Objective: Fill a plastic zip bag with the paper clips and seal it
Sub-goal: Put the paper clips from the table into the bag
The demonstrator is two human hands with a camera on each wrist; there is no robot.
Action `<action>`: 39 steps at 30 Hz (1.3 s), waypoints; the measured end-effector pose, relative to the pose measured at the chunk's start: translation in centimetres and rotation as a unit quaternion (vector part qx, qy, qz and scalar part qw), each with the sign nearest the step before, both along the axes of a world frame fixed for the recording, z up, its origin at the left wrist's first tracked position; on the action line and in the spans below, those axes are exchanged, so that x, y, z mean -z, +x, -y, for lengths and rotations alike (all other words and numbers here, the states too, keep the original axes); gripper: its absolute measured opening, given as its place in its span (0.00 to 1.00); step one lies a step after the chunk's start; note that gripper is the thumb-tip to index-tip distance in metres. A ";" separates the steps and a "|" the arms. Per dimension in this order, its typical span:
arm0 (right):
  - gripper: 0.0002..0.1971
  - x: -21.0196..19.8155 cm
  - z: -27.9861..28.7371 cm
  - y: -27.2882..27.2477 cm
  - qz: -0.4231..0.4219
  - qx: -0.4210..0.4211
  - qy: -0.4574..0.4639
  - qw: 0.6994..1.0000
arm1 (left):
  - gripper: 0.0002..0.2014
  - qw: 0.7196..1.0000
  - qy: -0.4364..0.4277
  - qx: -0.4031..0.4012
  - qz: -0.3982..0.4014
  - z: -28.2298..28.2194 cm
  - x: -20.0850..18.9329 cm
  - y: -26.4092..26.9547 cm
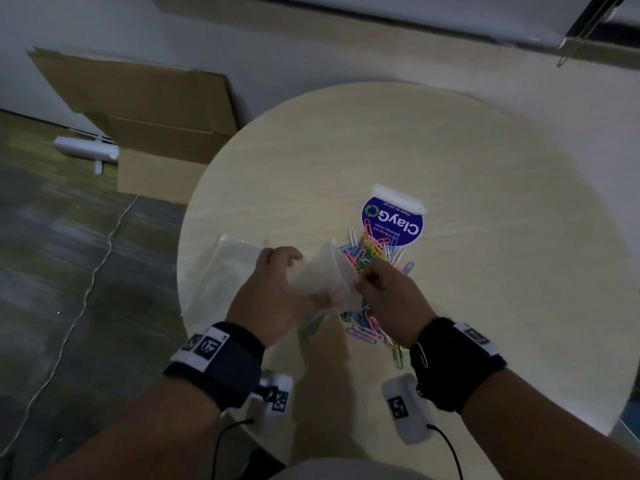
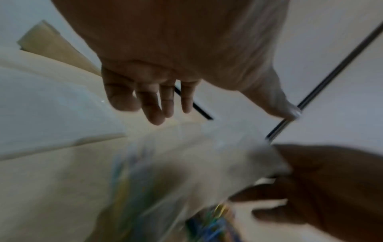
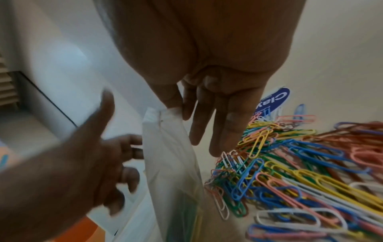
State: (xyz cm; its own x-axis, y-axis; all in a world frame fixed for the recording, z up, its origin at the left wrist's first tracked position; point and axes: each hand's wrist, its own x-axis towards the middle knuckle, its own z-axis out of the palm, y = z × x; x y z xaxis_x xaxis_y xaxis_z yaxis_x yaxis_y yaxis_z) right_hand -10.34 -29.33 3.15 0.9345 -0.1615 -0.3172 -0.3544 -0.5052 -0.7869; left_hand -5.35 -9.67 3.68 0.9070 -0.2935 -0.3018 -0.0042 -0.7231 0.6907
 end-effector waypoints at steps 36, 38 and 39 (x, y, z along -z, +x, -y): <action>0.22 6.0 4.4 -3.2 -0.061 0.014 -0.268 0.961 | 0.28 0.991 0.091 0.092 -0.018 -0.6 4.7 -0.6; 0.31 6.1 4.5 -3.6 -0.070 0.020 -0.279 0.958 | 0.27 0.991 0.090 0.092 -0.016 -0.6 4.7 -0.6; 0.35 6.4 4.5 -3.8 -0.075 0.024 -0.297 0.952 | 0.27 0.991 0.092 0.092 -0.014 -0.6 4.8 -0.6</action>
